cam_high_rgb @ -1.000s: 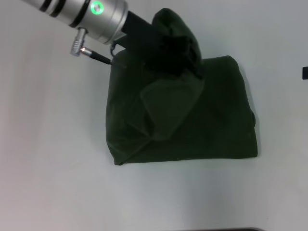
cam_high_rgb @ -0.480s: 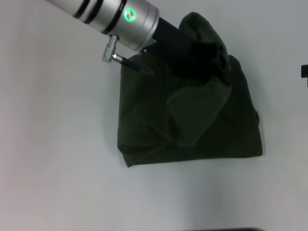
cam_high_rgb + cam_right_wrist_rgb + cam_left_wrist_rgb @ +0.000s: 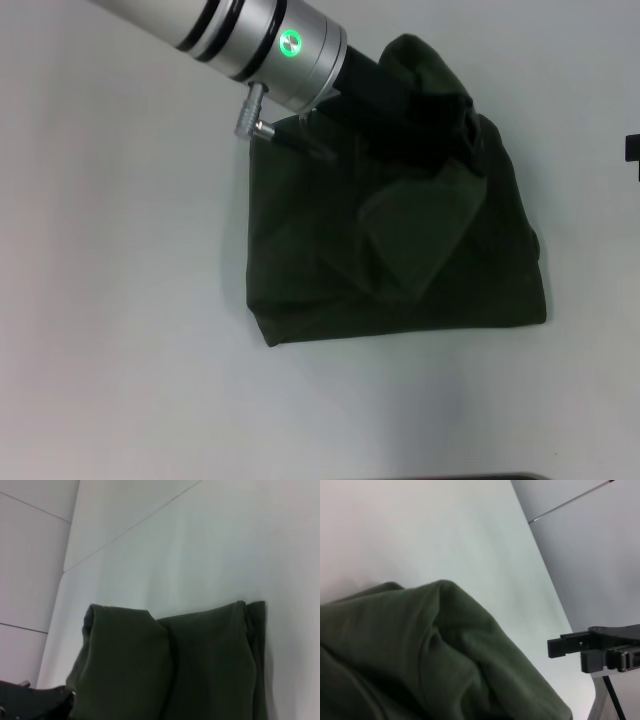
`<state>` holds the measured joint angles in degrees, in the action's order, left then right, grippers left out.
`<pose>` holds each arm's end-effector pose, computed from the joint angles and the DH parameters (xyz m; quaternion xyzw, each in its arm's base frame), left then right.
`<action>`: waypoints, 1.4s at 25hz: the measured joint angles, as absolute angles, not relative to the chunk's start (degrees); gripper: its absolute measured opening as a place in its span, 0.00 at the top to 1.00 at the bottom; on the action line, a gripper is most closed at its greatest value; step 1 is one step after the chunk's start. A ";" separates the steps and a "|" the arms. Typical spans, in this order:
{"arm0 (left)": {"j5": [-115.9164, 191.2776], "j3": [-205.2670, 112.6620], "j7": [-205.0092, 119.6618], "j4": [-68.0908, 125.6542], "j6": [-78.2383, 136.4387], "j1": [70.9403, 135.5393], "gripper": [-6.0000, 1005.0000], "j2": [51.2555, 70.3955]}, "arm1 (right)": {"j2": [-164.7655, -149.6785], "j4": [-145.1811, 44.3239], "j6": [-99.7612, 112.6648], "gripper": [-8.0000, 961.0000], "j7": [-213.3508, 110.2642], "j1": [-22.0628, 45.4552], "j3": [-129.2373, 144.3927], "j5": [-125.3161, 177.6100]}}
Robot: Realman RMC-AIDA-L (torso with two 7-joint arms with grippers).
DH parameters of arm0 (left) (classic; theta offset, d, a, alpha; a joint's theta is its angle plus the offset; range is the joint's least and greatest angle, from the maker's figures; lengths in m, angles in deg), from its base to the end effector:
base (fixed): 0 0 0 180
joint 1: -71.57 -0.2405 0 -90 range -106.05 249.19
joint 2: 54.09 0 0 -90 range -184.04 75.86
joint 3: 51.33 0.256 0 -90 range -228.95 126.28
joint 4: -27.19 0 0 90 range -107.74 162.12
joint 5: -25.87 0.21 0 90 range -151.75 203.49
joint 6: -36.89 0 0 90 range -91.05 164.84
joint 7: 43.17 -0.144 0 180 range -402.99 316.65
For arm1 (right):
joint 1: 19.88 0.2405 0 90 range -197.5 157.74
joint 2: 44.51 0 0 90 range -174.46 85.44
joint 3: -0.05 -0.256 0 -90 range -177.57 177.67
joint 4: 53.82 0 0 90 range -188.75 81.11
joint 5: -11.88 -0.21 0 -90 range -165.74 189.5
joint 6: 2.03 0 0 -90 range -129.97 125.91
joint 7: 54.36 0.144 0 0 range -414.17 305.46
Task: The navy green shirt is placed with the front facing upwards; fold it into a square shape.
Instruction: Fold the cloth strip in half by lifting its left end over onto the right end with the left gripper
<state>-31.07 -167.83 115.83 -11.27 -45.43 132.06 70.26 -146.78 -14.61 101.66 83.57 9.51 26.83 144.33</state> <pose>-0.0672 0.3753 -0.0909 0.8402 0.5367 0.0293 0.0724 0.3289 0.3107 0.1322 -0.7286 0.6621 0.1605 0.0706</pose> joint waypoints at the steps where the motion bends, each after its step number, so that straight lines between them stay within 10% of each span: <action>1: -31.10 -167.51 115.83 -10.70 -45.05 132.07 0.90 70.34 | -146.78 -14.70 101.55 0.32 83.56 9.50 26.81 144.33; 35: -39.37 -159.21 116.49 -5.55 -33.92 131.84 0.87 70.16 | -147.23 -15.07 100.53 0.32 84.07 9.56 26.77 144.33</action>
